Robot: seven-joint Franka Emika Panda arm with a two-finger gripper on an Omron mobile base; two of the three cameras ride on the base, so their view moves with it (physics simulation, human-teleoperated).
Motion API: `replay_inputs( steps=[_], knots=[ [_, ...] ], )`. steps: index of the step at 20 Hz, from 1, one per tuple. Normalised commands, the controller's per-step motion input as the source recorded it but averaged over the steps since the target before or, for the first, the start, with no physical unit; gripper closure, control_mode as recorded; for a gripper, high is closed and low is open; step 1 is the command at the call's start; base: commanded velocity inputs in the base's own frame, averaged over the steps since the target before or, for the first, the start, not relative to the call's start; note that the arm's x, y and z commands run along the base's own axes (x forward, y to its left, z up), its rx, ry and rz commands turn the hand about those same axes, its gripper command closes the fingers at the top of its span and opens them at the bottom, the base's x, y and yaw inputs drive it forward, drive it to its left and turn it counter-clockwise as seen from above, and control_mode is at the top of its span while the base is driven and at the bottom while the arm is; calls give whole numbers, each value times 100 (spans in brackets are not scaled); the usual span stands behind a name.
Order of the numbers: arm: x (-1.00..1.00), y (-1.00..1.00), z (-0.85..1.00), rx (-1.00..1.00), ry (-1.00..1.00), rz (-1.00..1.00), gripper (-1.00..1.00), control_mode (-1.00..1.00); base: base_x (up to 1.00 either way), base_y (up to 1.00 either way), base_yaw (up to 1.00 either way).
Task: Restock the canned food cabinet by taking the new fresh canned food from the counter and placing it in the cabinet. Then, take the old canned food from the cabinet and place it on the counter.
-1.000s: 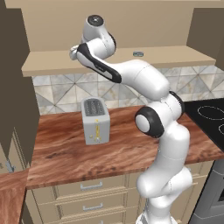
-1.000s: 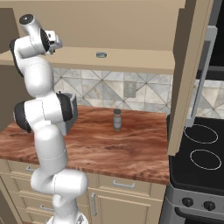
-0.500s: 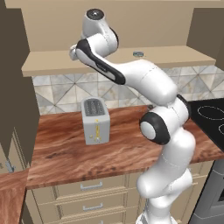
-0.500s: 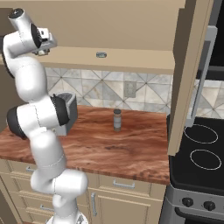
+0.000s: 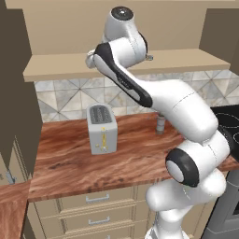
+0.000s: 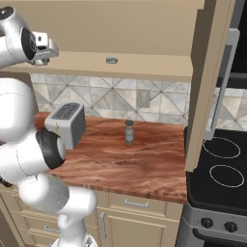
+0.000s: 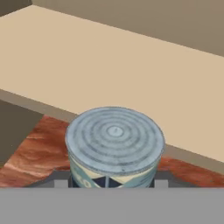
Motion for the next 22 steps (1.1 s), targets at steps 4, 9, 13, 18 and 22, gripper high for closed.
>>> replay_inputs(
  steps=[4, 9, 13, 18, 22],
  knots=[
    [-100, -77, 0, 11, 3, 0, 100, -100, 0, 0, 0],
    [-100, -98, -12, 10, 15, 0, 100, -100, 0, 0, 0],
    [-100, -100, -50, 0, 21, 4, 100, -100, 0, 0, 0],
    [-92, -100, -78, -4, 27, 10, 100, -100, 0, 0, 0],
    [-18, -97, -100, -22, 29, 13, 100, -100, 0, 0, 0]
  ],
)
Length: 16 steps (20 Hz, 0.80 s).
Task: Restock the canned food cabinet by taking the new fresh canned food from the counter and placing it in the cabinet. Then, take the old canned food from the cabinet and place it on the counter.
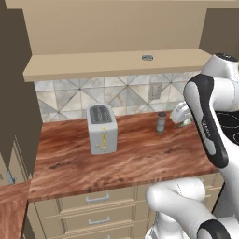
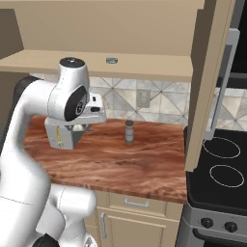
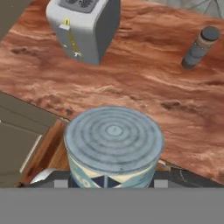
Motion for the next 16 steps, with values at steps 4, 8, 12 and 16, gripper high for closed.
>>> replay_inputs(
  steps=[4, 8, 12, 16],
  knots=[
    [30, -70, -100, -16, 9, 17, 100, -100, 0, 0, 0],
    [57, -47, -94, -4, 0, 14, 100, -100, 0, 0, 0],
    [58, -24, -80, 0, 0, 13, 100, -100, 0, 0, 0],
    [34, 0, -51, 10, 0, 18, 100, -100, 0, 0, 0]
  ],
)
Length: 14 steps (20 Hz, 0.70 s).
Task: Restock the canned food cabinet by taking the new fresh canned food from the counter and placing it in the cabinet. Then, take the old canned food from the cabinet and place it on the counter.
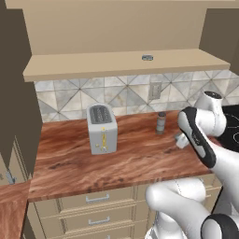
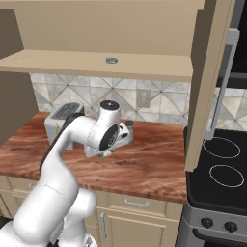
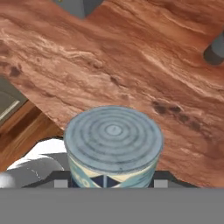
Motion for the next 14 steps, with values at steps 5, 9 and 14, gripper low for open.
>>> replay_inputs(
  steps=[5, 9, 14],
  knots=[
    [45, 19, -29, 26, 3, 16, 100, -100, 0, 0, 0],
    [58, 36, -19, 27, 1, 5, 100, -100, 0, 0, 0],
    [42, 39, -12, 22, 0, 1, 100, -100, 0, 0, 0]
  ],
)
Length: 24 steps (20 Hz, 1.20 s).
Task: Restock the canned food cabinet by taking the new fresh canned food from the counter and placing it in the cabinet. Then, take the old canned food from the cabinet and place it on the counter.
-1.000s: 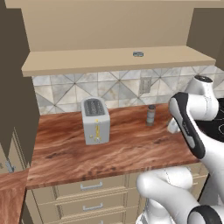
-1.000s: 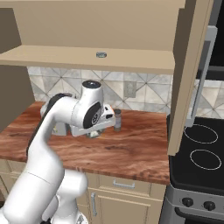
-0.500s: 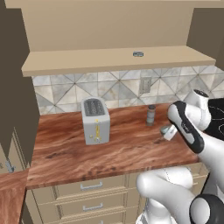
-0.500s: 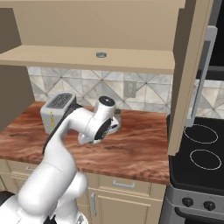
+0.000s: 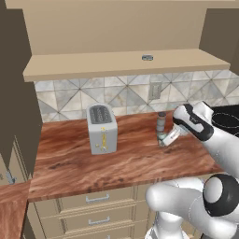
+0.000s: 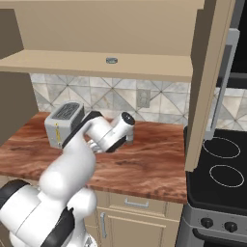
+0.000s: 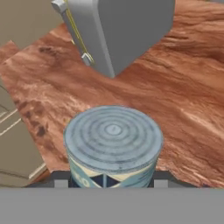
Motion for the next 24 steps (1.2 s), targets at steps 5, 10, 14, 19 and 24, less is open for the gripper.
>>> replay_inputs(
  steps=[5, 10, 14, 19, 24],
  knots=[
    [6, 24, -12, 6, 3, 2, 100, -100, 0, 0, 0],
    [22, 38, -52, 1, 0, 6, 100, -100, 0, 0, 0],
    [31, 20, -45, 0, -5, 3, 100, -100, 0, 0, 0],
    [36, 0, -45, 0, -5, 0, 100, -100, 0, 0, 0],
    [17, 0, -31, 0, -2, 0, -100, -100, 0, 0, 0]
  ],
)
